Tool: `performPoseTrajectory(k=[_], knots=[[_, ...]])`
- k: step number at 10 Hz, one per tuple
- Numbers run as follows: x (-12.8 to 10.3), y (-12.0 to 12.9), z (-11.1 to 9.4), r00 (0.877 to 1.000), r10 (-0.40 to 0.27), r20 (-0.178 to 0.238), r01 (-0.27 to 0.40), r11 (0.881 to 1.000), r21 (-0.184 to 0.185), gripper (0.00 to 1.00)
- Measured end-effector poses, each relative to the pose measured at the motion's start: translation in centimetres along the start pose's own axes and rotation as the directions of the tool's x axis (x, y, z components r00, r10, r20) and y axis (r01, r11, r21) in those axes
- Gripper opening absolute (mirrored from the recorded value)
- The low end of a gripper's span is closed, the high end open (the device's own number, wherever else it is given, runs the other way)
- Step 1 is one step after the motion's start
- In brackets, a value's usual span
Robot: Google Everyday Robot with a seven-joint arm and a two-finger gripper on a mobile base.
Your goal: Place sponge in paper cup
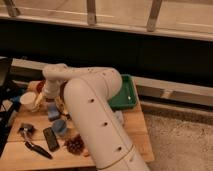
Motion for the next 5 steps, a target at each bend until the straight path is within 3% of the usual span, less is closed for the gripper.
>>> performPoseTrajectory(k=[4, 5], knots=[[-0.49, 0.7, 0.93, 0.999, -0.042, -0.029, 0.043, 0.999, 0.026, 0.8], [-0.41, 0.63, 0.56, 0.998, -0.056, -0.029, 0.057, 0.997, 0.056, 0.8]])
